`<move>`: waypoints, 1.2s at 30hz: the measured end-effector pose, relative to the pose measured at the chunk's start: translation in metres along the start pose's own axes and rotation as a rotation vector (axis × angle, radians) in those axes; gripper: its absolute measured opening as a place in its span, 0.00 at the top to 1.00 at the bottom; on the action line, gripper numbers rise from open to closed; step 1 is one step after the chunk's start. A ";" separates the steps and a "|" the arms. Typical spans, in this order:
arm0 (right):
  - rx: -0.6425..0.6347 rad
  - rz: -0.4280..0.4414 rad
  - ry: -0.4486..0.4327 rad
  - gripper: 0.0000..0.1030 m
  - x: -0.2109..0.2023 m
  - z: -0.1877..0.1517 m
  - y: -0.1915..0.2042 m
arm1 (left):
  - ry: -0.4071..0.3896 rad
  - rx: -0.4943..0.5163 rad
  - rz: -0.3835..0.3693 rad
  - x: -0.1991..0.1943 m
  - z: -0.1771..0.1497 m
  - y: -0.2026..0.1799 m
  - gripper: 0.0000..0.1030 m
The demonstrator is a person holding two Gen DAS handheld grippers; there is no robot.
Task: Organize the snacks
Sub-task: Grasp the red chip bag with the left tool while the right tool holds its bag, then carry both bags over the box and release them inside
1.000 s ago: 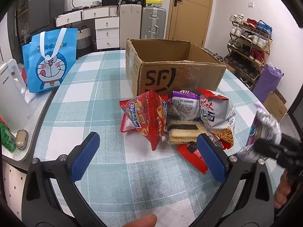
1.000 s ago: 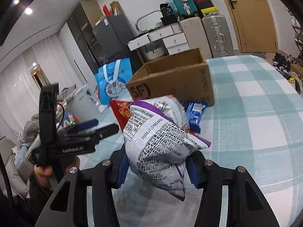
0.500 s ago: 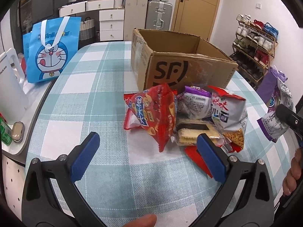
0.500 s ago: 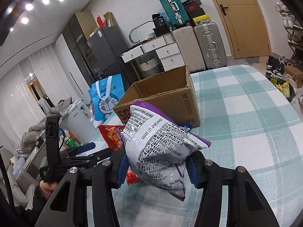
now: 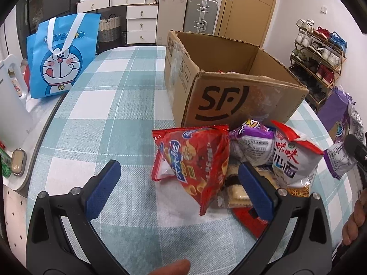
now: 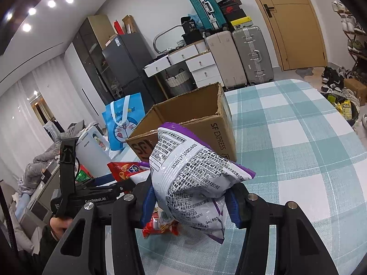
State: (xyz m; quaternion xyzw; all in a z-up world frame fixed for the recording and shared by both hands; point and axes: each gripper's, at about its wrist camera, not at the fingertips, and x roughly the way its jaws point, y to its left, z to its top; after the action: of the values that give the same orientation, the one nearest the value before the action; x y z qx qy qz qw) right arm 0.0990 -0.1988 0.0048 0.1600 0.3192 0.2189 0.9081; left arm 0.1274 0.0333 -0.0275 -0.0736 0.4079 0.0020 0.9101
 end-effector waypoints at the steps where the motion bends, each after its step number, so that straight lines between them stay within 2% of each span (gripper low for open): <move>1: 0.003 -0.004 0.004 0.49 0.002 -0.001 -0.001 | 0.000 0.002 0.001 0.001 0.000 0.000 0.01; 8: 0.013 -0.010 0.023 0.49 0.004 -0.004 -0.003 | 0.022 0.008 -0.009 0.016 0.002 0.000 0.01; 11: 0.009 -0.009 0.025 0.49 0.005 -0.005 -0.002 | 0.016 -0.007 -0.041 0.019 0.003 0.002 0.05; 14: 0.006 -0.007 0.022 0.49 0.005 -0.004 -0.002 | 0.026 -0.014 -0.056 0.025 0.004 0.004 0.14; 18: 0.001 -0.007 0.019 0.49 0.004 -0.003 -0.001 | 0.040 -0.044 -0.109 0.029 0.002 0.009 0.33; 23: -0.001 -0.008 0.019 0.49 0.005 -0.004 -0.001 | 0.013 -0.013 -0.089 0.025 -0.001 0.005 0.41; 25: -0.002 -0.006 0.019 0.49 0.005 -0.003 -0.001 | 0.000 -0.002 -0.076 0.023 -0.002 0.004 0.50; 34: -0.002 -0.006 0.020 0.49 0.005 -0.003 -0.001 | -0.065 0.065 -0.033 0.008 -0.011 -0.003 0.58; 36: -0.004 -0.007 0.019 0.49 0.005 -0.003 -0.001 | -0.078 0.082 -0.049 0.003 -0.014 -0.005 0.58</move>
State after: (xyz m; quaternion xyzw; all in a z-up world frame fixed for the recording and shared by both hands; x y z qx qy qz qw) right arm 0.1006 -0.1963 -0.0004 0.1551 0.3277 0.2180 0.9061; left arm 0.1194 0.0261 -0.0379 -0.0460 0.3700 -0.0343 0.9273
